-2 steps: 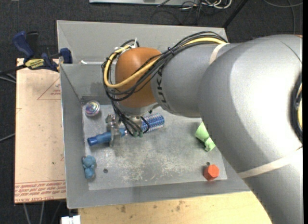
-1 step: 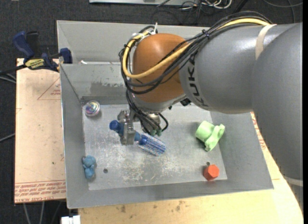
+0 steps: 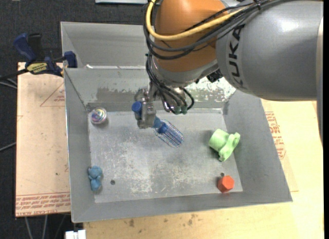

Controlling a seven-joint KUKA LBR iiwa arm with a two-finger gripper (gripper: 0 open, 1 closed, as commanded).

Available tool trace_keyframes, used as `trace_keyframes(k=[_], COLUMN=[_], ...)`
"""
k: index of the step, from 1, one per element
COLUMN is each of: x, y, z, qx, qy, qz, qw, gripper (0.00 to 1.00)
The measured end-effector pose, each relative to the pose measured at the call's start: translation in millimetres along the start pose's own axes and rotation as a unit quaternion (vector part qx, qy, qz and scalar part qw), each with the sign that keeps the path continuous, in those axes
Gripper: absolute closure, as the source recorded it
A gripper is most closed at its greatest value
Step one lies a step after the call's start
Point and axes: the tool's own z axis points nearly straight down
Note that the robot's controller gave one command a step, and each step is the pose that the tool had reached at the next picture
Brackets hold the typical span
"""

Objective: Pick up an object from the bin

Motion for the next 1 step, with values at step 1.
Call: trace_keyframes(k=[1], x=[-8.7], y=[0.8], z=[-8.3], qx=[-0.001], qy=[0.0040], qz=[-0.197], qw=[0.9803], gripper=[1.00])
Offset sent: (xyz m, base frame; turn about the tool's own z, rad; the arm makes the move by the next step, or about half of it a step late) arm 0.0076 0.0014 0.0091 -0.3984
